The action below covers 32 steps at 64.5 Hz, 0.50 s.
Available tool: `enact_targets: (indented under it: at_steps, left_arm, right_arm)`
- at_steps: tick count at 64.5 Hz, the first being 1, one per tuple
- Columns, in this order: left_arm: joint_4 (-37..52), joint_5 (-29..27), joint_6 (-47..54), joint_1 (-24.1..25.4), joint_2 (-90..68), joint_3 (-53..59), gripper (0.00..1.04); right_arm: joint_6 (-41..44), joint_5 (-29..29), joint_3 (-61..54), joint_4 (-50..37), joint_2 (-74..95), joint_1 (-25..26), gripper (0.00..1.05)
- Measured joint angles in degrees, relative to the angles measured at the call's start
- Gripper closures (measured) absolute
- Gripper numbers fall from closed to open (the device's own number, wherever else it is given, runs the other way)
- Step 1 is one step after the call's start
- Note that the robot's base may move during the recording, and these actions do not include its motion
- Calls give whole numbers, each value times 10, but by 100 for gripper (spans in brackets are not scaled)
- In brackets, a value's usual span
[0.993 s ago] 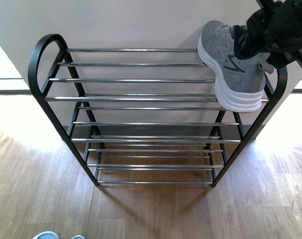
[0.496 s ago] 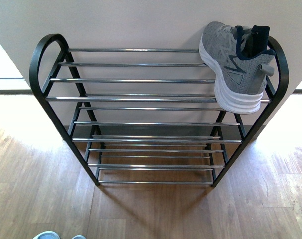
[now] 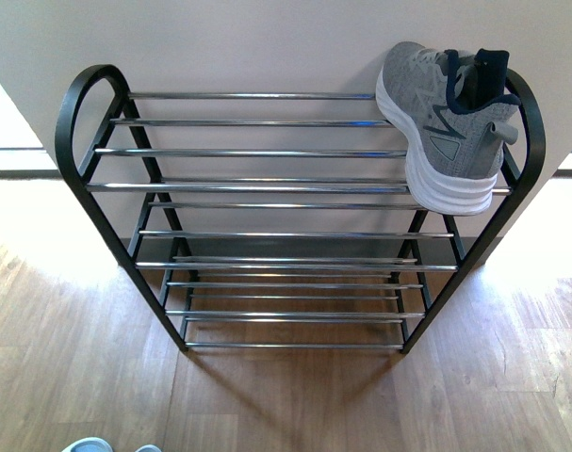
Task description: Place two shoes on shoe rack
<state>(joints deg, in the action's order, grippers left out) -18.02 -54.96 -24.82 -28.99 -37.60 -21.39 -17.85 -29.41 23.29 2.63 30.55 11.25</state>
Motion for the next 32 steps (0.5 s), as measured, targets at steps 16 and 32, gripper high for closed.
enact_targets:
  at_steps: [16, 32]
  left_arm:
    - [0, 1, 0, 0, 0, 0, 103]
    - [0, 1, 0, 0, 0, 0, 103]
  right_arm:
    - [154, 287, -107, -133, -71, -107, 55]
    - [172, 293, -154, -135, -115, -110, 97]
